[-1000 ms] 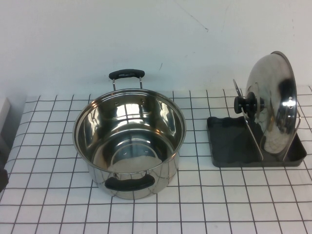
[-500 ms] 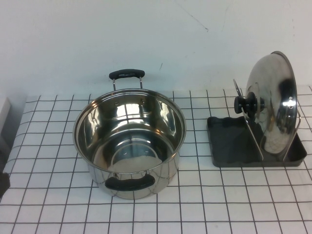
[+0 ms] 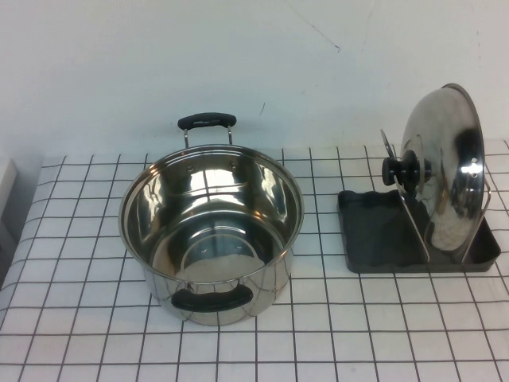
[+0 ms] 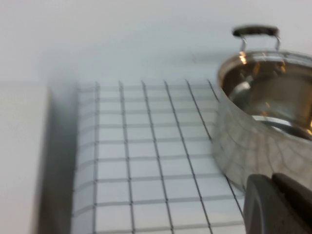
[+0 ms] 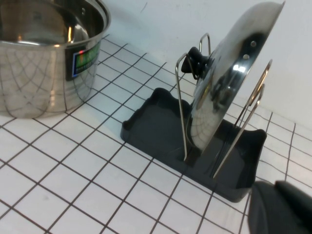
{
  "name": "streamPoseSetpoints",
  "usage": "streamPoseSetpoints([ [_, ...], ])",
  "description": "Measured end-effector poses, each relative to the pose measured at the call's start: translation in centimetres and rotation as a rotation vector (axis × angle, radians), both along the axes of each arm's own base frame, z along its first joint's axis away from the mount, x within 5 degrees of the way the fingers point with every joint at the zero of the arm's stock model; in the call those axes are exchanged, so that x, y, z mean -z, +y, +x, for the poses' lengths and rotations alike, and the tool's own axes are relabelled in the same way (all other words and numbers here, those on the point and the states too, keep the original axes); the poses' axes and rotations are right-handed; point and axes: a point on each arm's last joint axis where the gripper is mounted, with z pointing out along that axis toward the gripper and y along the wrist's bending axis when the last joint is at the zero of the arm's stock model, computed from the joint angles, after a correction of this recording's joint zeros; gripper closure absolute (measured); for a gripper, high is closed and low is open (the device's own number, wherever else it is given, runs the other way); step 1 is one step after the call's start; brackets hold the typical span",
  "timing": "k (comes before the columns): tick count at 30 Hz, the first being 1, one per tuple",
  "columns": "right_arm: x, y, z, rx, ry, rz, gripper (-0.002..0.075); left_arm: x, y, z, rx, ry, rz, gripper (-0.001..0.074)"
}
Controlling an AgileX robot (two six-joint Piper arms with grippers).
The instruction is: Put pot lid on rack
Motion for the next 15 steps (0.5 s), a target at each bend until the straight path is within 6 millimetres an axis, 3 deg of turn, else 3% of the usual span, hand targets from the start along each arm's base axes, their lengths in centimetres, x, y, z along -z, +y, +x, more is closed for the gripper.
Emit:
streamPoseSetpoints([
  [5,0.0,0.0,0.0,0.0,0.0,0.0,0.0725,0.2,-0.4,-0.8,0.011,-0.07,0.101,0.0737],
  [9,0.0,0.0,0.0,-0.002,0.003,0.0,0.0725,1.4,-1.3,-0.3,0.035,-0.105,0.176,0.0737],
  [15,0.2,0.1,-0.1,-0.015,0.02,0.0,0.0725,4.1,-1.4,0.9,-0.057,-0.105,0.1,0.0737],
])
